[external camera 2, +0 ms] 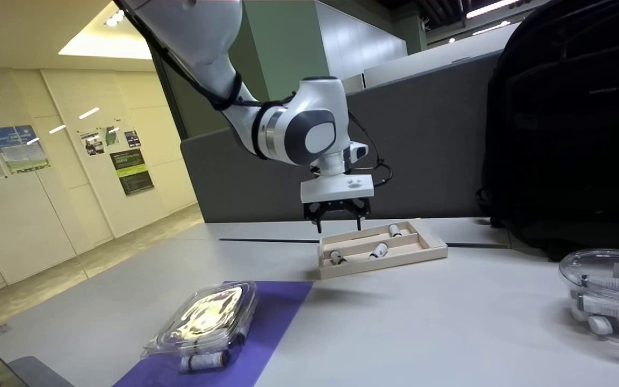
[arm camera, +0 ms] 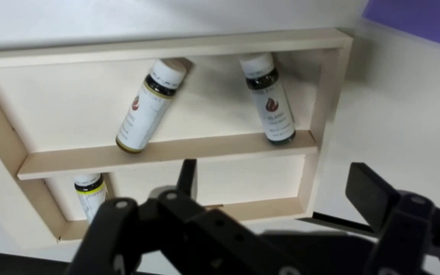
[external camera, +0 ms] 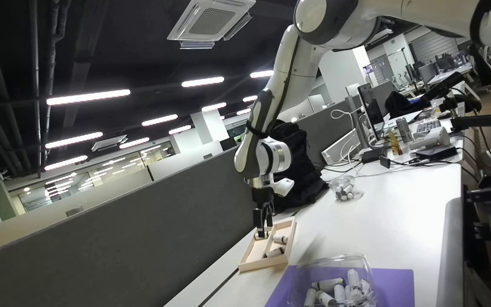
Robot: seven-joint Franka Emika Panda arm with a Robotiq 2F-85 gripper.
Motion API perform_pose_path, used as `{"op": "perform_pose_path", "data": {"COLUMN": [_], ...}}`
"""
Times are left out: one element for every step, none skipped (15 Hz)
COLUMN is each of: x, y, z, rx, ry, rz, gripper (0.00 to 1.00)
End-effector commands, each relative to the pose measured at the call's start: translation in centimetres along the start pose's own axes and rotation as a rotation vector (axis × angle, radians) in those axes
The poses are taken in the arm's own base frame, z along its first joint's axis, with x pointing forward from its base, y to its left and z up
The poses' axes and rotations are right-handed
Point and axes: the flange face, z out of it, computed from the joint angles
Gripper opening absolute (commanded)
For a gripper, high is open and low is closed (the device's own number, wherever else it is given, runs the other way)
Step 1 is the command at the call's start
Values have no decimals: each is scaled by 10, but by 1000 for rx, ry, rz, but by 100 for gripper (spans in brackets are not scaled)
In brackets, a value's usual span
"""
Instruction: Remove the black and white thing from the table and put it on the bottom part of the segment tray
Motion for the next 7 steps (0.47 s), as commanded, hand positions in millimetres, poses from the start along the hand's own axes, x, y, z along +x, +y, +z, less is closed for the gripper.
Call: {"op": "perform_pose_path", "data": {"x": [2,2,1,0,-1,-4,-7], "y": [-27,-34,-41,-49,-55,-61,-67], "z": [-43,-52,-61,-70,-78,-87,-93], "rx": [-45,-58,-66,-75,-87,-94,-96], "ry": [9,2,-2,-5,-7,-11,-20], "rz": [87,102,119,134,146,158,173], "gripper": [100,100,100,100,100,100,100]}}
